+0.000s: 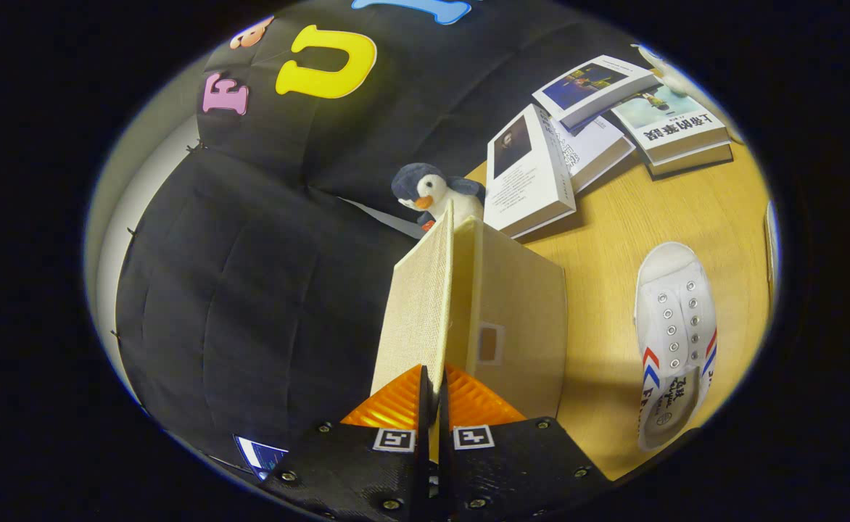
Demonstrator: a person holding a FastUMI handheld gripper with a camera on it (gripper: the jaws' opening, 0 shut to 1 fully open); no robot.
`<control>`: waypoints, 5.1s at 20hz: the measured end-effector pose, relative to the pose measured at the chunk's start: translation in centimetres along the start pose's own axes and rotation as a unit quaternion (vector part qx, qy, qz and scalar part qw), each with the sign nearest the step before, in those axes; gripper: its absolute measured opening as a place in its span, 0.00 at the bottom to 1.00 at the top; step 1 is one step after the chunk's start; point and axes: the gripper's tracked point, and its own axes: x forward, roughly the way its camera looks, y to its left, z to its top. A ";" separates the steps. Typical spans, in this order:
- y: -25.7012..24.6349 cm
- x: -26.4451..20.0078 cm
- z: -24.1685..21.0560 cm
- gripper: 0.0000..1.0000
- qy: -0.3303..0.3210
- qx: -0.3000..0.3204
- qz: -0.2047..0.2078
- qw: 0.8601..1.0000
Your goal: Open the storage box then place both shoes into the box .Put the left shoe in first, then the right shoe, with the right side of both shoes facing outward in a uniform manner.
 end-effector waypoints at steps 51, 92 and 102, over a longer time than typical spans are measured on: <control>15.9 -0.8 -0.6 0.97 -0.017 -0.230 0.015 0.973; -21.1 -10.0 -2.1 0.96 0.080 -0.212 -0.320 0.920; -24.4 -6.8 -3.3 0.46 0.132 -0.193 -0.327 0.916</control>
